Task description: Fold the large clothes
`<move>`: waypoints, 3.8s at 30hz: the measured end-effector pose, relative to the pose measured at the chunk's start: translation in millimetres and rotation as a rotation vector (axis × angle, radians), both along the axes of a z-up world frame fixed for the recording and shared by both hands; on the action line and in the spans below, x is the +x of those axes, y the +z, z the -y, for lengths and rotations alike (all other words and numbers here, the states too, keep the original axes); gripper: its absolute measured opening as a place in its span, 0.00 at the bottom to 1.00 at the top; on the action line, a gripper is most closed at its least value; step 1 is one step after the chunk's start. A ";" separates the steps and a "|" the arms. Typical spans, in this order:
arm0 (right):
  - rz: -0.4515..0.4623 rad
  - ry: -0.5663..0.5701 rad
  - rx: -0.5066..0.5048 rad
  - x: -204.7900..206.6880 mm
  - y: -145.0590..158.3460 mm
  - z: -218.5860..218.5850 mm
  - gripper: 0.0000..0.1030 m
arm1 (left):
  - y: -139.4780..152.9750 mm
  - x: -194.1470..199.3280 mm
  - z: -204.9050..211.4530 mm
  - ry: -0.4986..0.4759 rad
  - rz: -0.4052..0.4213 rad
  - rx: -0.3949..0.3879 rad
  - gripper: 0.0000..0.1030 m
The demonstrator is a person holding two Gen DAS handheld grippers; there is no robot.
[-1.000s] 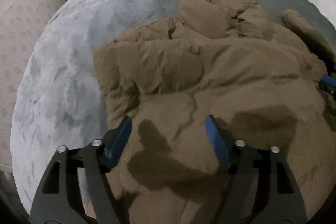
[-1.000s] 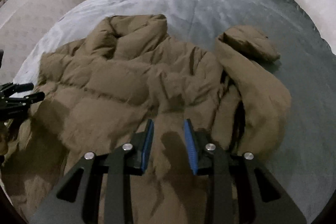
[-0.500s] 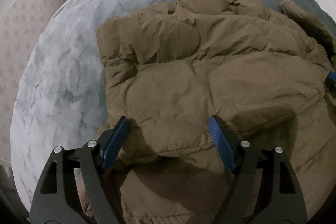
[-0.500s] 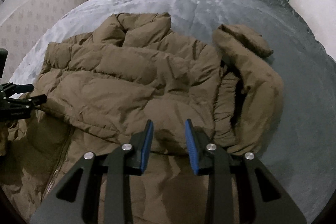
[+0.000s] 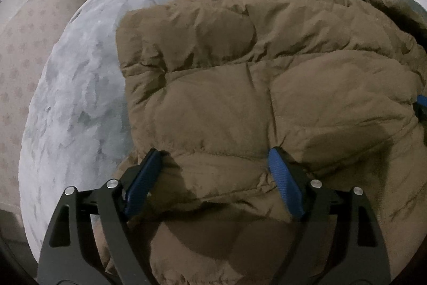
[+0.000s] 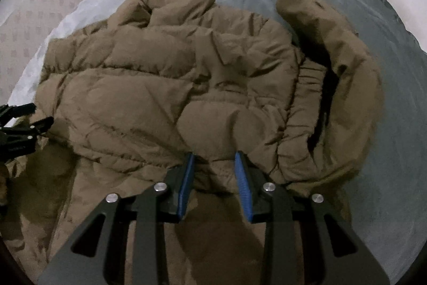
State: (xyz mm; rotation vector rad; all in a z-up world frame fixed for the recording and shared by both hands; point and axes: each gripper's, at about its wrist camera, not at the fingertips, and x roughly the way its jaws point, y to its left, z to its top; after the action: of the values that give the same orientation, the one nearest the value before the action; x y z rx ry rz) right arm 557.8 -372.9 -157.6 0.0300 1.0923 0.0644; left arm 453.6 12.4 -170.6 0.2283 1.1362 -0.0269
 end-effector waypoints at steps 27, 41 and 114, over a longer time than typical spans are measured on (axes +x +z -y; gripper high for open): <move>0.141 -0.085 -0.019 82.4 80.9 73.9 0.60 | 14.0 48.0 29.1 -0.039 0.054 -0.061 0.94; 0.246 -0.061 0.033 35.5 103.8 72.0 0.06 | 38.0 20.7 28.0 -0.039 0.129 0.036 0.94; 0.133 -0.067 0.010 6.0 103.6 37.8 0.49 | 38.1 90.9 55.0 -0.042 0.085 -0.097 0.89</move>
State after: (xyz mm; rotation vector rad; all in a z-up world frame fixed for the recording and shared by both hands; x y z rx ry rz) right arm 563.8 -410.7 -54.0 0.0706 0.9578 0.0118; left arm 544.4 -42.7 -132.5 0.1658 1.0422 -0.1082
